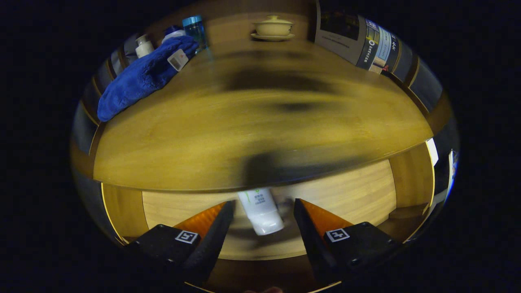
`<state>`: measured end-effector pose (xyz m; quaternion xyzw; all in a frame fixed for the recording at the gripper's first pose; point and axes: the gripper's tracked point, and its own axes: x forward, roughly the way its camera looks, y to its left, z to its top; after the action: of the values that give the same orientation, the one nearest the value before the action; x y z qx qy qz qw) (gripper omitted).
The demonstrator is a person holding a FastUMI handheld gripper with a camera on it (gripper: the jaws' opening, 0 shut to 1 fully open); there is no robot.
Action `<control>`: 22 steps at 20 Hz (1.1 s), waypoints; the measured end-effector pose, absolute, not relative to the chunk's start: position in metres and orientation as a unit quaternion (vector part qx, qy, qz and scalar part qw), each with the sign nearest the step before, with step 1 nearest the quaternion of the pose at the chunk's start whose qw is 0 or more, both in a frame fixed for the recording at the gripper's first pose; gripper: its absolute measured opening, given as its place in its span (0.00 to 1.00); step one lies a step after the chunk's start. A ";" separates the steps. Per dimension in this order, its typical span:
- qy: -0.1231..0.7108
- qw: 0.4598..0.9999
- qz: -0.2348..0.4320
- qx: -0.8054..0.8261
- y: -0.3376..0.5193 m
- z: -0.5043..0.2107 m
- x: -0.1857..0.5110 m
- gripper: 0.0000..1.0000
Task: Pull open the drawer, take out the items inside it, and place them on the countertop above the cabinet.
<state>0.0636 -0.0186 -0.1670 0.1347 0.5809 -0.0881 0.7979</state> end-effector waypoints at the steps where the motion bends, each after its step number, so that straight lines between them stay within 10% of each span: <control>1: 0.584 0.793 -0.094 0.146 -0.017 -0.173 0.062 0.87; 7: 0.581 0.787 -0.124 0.167 -0.001 -0.172 0.069 0.52; 22: 0.481 0.828 -0.260 0.122 -0.048 -0.049 0.070 0.49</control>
<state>0.0699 -0.0484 -0.0486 0.1224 0.4808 -0.2597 0.8285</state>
